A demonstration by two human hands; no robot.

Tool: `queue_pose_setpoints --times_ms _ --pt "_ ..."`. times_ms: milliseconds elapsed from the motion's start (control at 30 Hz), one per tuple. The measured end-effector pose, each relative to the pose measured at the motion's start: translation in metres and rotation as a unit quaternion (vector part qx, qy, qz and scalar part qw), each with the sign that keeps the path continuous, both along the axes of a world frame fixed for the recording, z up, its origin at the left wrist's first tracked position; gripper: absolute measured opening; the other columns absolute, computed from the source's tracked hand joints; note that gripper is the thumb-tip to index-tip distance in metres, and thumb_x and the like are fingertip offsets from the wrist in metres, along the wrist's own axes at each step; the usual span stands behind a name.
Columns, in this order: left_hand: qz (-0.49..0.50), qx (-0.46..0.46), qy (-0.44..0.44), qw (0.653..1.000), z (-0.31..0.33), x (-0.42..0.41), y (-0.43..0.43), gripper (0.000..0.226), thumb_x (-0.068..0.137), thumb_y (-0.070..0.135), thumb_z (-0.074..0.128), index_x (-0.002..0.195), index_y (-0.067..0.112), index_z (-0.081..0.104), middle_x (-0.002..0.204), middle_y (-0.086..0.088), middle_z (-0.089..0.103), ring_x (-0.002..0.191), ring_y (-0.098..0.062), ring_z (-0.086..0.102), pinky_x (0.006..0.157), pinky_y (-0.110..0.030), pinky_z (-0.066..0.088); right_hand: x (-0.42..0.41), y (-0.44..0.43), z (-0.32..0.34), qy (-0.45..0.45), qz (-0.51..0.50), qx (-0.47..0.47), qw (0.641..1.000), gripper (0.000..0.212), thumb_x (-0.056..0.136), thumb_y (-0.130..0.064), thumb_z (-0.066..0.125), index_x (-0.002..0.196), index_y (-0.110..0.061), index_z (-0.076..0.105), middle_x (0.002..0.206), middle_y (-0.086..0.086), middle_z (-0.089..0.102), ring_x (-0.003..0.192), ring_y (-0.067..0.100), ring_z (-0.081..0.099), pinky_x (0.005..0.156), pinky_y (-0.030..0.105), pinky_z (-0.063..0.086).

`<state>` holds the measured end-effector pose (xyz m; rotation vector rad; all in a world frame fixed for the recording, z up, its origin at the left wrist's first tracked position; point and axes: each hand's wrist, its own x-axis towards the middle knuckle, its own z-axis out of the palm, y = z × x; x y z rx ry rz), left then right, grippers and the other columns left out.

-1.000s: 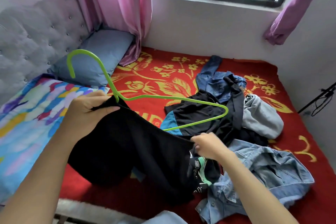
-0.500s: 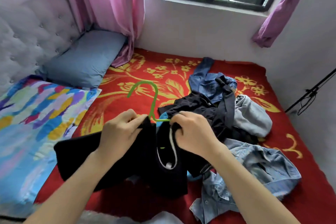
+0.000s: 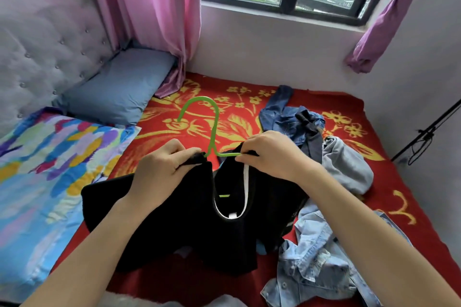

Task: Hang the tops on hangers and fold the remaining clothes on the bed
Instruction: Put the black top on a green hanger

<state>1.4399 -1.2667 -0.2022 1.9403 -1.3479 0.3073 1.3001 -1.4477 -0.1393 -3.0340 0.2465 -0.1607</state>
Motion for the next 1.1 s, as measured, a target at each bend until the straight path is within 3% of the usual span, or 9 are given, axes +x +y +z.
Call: queue_pose_setpoints --times_ms 167,300,367,400,500,633,767,900,1100 --pt "0.014 0.006 0.086 0.996 0.007 0.046 0.047 0.025 0.075 0.041 0.067 0.099 0.036 0.073 0.087 0.028 0.056 0.079 0.013 0.051 0.071 -0.003 0.035 -0.034 -0.057 0.003 -0.135 -0.033 -0.084 0.987 0.036 0.085 -0.043 0.050 0.079 -0.012 0.068 0.087 0.006 0.061 0.080 0.030 0.057 0.063 0.031 0.044" --pt "-0.029 0.024 0.115 0.993 0.026 0.053 0.055 0.038 0.075 0.075 0.047 0.105 0.055 0.059 0.086 0.023 0.056 0.076 0.013 0.052 0.071 -0.003 0.035 -0.043 -0.082 -0.007 -0.103 -0.032 0.008 0.994 0.022 0.091 -0.025 0.055 0.083 -0.006 0.062 0.082 -0.002 0.055 0.073 0.020 0.054 0.066 0.036 0.047" --pt "-0.052 0.012 0.146 0.988 0.035 0.051 0.051 0.020 0.076 0.071 0.052 0.093 0.064 0.060 0.081 0.024 0.059 0.073 0.013 0.052 0.069 -0.004 0.037 -0.041 -0.081 -0.003 -0.106 -0.048 0.136 0.984 0.015 0.093 -0.015 0.056 0.079 -0.012 0.059 0.070 -0.011 0.052 0.064 0.006 0.049 0.065 0.022 0.042" --pt "-0.067 -0.004 0.166 0.984 0.038 0.051 0.049 0.010 0.077 0.059 0.061 0.086 0.063 0.062 0.076 0.025 0.060 0.070 0.013 0.052 0.068 -0.003 0.037 -0.040 -0.079 0.001 -0.109 -0.055 0.209 0.970 0.017 0.093 -0.011 0.056 0.077 -0.017 0.057 0.066 -0.014 0.052 0.061 0.003 0.048 0.062 0.014 0.037" --pt "-0.108 -0.014 0.220 0.969 0.046 0.055 0.041 0.037 0.077 0.017 0.070 0.067 0.053 0.066 0.057 0.023 0.056 0.056 0.010 0.048 0.058 -0.004 0.034 -0.035 -0.069 0.018 -0.117 -0.039 0.313 0.942 0.022 0.093 -0.006 0.053 0.075 -0.018 0.054 0.064 -0.016 0.052 0.057 -0.002 0.044 0.059 0.009 0.035" --pt "-0.119 0.024 0.180 0.976 0.068 0.047 0.031 0.040 0.076 0.027 0.071 0.064 0.062 0.060 0.061 0.025 0.057 0.058 0.011 0.051 0.060 -0.002 0.034 -0.022 -0.060 0.042 -0.083 -0.010 0.301 0.950 0.020 0.091 -0.013 0.057 0.074 -0.023 0.058 0.069 -0.015 0.061 0.064 -0.002 0.053 0.068 0.012 0.039" --pt "-0.096 0.032 0.137 0.985 0.077 0.050 0.035 0.055 0.080 0.016 0.072 0.071 0.069 0.057 0.074 0.028 0.062 0.070 0.012 0.055 0.067 -0.002 0.035 -0.015 -0.055 0.062 -0.030 -0.002 0.264 0.964 0.015 0.090 -0.012 0.058 0.076 -0.014 0.059 0.059 -0.021 0.057 0.053 -0.005 0.050 0.056 0.006 0.035" --pt "-0.037 0.015 0.163 0.986 0.081 0.059 0.050 0.060 0.079 0.006 0.071 0.064 0.064 0.061 0.068 0.032 0.064 0.066 0.016 0.057 0.064 0.000 0.037 -0.013 -0.063 0.063 -0.063 -0.035 0.292 0.954 0.013 0.091 -0.013 0.058 0.079 -0.012 0.062 0.078 0.010 0.065 0.065 0.005 0.055 0.071 0.021 0.043" --pt "-0.019 0.019 0.205 0.978 0.086 0.065 0.065 0.037 0.077 0.006 0.072 0.071 0.042 0.069 0.064 0.018 0.067 0.058 0.009 0.056 0.058 -0.003 0.038 0.002 -0.050 0.052 -0.102 -0.031 0.340 0.935 0.021 0.094 -0.012 0.053 0.074 -0.019 0.056 0.059 -0.005 0.062 0.061 0.014 0.056 0.070 0.028 0.045"
